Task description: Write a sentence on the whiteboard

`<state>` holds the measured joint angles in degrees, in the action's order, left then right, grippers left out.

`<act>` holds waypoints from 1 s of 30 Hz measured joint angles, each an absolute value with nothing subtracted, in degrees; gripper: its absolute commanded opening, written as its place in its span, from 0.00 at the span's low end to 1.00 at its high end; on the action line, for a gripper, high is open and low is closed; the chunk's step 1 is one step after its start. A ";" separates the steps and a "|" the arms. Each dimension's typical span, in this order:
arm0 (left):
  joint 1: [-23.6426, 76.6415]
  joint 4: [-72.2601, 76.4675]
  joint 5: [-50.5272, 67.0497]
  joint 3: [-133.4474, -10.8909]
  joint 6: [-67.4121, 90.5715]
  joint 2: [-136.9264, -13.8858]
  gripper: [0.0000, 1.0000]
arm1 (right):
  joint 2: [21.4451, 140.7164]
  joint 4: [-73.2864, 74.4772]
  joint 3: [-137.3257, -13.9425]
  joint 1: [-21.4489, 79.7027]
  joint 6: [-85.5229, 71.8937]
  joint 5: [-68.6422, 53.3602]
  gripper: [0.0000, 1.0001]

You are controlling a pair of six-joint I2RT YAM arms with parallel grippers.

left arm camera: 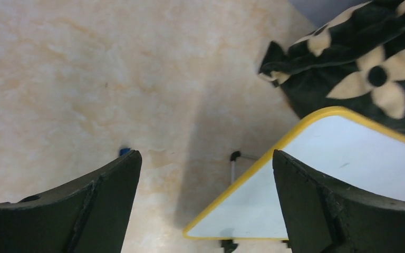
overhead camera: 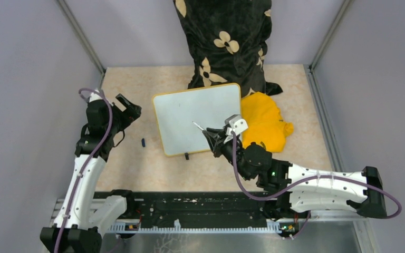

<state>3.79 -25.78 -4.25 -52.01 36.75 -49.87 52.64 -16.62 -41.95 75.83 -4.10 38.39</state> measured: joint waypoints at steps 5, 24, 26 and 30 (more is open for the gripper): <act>4.84 -25.87 -6.59 -48.40 28.29 -49.32 0.99 | 52.12 -16.51 -41.89 75.83 -4.36 37.71 0.00; 5.26 -2.63 8.40 -33.56 20.10 -44.25 0.99 | 51.57 -14.92 -41.52 75.83 -5.17 37.39 0.00; 5.06 1.06 13.54 -31.18 20.32 -44.07 0.99 | 51.86 -14.94 -41.52 75.83 -5.15 37.39 0.00; 3.88 7.25 21.39 -27.57 21.65 -43.83 0.96 | 52.31 -14.85 -41.52 75.83 -5.15 37.23 0.00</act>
